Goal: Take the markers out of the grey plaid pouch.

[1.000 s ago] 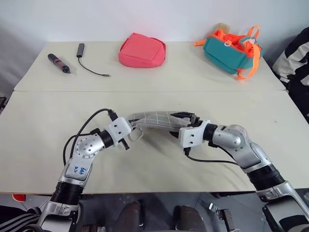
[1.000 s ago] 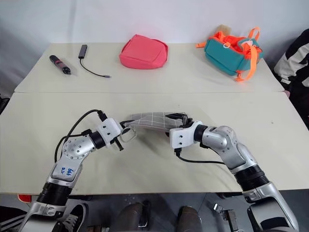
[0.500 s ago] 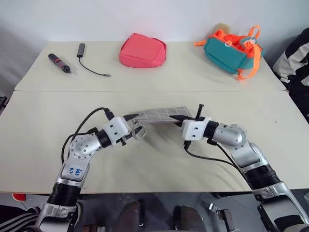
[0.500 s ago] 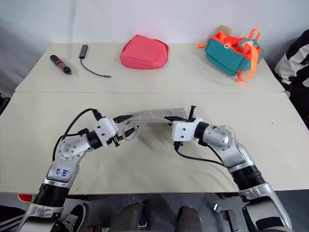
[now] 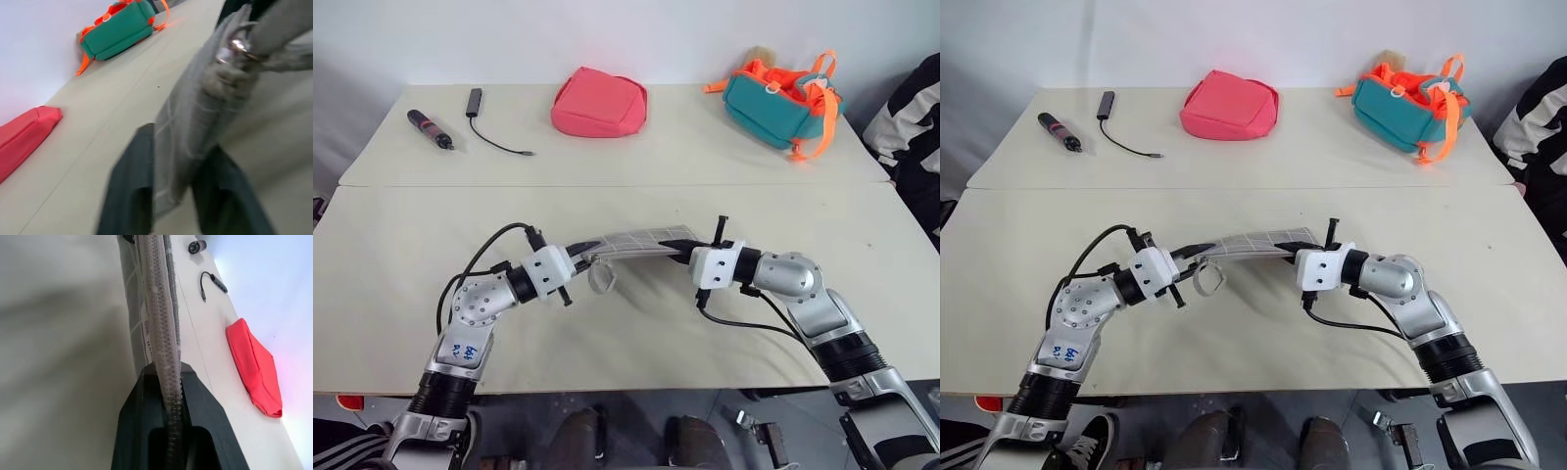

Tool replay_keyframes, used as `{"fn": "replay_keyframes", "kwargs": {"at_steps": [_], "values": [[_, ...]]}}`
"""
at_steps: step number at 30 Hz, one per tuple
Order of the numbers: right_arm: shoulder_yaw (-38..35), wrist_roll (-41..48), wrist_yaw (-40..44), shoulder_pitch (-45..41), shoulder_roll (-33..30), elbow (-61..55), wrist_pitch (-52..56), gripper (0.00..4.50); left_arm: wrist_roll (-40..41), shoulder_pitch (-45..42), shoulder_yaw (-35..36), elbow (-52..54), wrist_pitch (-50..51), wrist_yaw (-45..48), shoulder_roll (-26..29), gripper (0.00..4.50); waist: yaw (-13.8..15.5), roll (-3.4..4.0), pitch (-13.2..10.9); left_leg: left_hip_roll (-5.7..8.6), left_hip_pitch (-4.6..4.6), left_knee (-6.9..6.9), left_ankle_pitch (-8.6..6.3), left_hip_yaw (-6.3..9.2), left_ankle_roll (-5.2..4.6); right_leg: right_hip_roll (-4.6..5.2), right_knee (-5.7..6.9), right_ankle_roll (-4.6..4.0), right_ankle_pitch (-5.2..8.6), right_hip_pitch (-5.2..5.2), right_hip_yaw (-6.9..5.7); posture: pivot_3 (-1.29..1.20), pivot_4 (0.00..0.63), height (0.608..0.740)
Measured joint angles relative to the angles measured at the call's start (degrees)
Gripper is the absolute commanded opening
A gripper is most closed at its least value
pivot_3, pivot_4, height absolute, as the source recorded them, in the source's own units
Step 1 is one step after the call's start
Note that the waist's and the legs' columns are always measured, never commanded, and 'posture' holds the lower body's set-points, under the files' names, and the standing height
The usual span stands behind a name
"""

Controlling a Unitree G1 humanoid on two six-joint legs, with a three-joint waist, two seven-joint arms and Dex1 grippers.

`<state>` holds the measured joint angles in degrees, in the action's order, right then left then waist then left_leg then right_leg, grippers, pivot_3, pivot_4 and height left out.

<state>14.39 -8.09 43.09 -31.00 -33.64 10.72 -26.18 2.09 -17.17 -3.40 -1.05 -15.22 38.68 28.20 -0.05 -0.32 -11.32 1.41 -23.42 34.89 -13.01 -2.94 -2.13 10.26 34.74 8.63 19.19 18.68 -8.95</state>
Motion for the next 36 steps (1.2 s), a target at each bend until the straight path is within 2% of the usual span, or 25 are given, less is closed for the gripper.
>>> {"fn": "replay_keyframes", "kwargs": {"at_steps": [4,9,15,20,23,26,30,36], "values": [[0.02,-0.08,0.35,-0.01,-0.06,0.61,-0.89,0.0,0.2,0.14,0.02,0.0,0.01,0.41,-0.01,0.04,0.08,0.0,0.0,0.01,0.0,0.02,0.0,0.0,0.0,0.01,0.0,0.0,0.0,-0.01,0.0,0.0,0.15,0.74],[-0.54,6.23,4.97,0.07,-0.01,0.05,3.62,1.48,0.05,0.13,0.03,0.0,0.0,0.23,-0.13,0.0,0.04,0.0,0.0,0.0,0.0,0.02,0.0,0.0,-0.01,0.01,0.0,0.0,0.0,-0.01,0.0,0.0,0.15,0.74],[-5.86,21.41,8.54,2.12,0.61,-9.71,22.96,3.42,-8.69,-0.66,-0.07,-0.27,-2.46,-5.8,0.61,0.0,0.18,0.0,0.0,0.0,-0.01,0.01,-0.04,0.03,-0.03,0.01,-0.01,-0.01,-0.01,-0.01,-0.01,0.0,0.15,0.74],[-11.9,39.25,8.29,2.14,-0.1,-20.46,45.66,3.42,-20.59,-2.64,-0.99,-2.75,-5.22,-13.56,3.32,0.0,0.46,0.05,-0.04,-0.01,-0.04,0.01,-0.25,0.04,0.23,0.04,0.0,-0.04,-0.02,0.05,0.0,0.0,0.15,0.74],[-11.48,47.35,6.45,3.35,-0.13,-29.3,58.04,3.42,-24.59,-2.98,-3.2,-3.81,-5.36,-16.63,1.68,0.0,0.76,0.05,-0.03,-0.08,-0.04,0.0,-0.38,0.04,0.25,0.02,-0.06,-0.04,-0.02,0.06,-0.01,0.0,0.15,0.74],[-7.64,47.51,4.49,6.8,-0.05,-33.24,63.64,3.42,-26.0,-2.89,-5.18,-3.94,-4.75,-17.51,0.04,0.0,1.41,0.03,-0.03,-0.08,-0.24,0.05,-0.38,0.01,0.25,0.02,-0.09,-0.04,-0.02,0.23,-0.01,0.0,0.15,0.74],[-2.44,42.53,-1.71,11.5,4.19,-32.63,65.6,3.42,-26.23,-2.66,-6.15,-3.48,-3.61,-18.04,-1.09,0.0,1.55,-0.01,0.0,-0.03,-0.55,0.23,-0.3,-0.06,0.18,0.06,0.09,-0.04,-0.07,0.56,0.0,0.0,0.15,0.74],[-1.17,39.53,-5.3,11.05,7.37,-32.64,66.48,3.42,-26.2,-2.51,-6.44,-2.43,-1.63,-18.05,-1.4,0.0,1.53,-0.03,0.01,-0.05,-0.72,0.26,-0.11,-0.07,0.13,0.06,0.15,-0.1,-0.23,0.81,0.0,0.0,0.15,0.74]]}}
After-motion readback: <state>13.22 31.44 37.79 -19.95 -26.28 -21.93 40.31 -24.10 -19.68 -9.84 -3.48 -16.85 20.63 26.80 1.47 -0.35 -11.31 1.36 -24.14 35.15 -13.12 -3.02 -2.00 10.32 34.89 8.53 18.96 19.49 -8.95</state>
